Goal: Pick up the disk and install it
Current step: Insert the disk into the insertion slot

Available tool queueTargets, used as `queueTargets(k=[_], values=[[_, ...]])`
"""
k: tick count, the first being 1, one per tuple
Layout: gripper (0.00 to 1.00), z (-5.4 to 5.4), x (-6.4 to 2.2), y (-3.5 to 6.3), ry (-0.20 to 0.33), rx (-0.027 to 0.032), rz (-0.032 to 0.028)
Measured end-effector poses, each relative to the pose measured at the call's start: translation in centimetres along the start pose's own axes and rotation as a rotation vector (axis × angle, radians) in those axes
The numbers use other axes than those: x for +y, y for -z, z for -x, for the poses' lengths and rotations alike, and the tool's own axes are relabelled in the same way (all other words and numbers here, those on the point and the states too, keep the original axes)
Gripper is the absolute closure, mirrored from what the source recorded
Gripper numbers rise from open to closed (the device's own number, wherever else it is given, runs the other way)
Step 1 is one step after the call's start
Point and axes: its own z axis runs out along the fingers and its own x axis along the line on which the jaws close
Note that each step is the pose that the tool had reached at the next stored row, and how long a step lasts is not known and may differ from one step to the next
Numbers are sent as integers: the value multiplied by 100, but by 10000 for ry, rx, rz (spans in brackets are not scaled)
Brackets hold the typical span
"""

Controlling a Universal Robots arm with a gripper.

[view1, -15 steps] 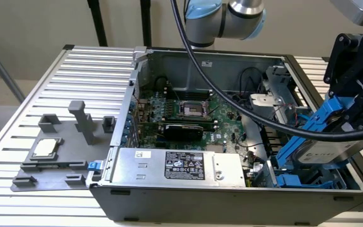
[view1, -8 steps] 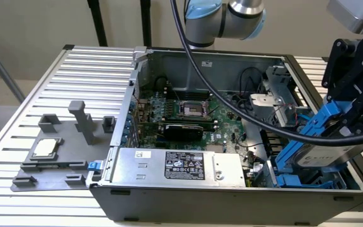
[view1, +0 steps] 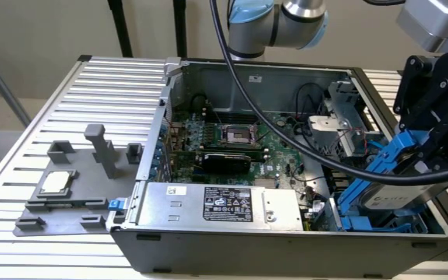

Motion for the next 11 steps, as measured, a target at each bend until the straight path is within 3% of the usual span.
queueTargets(k=[11], values=[[67, 33, -5, -58, -4, 28, 81]])
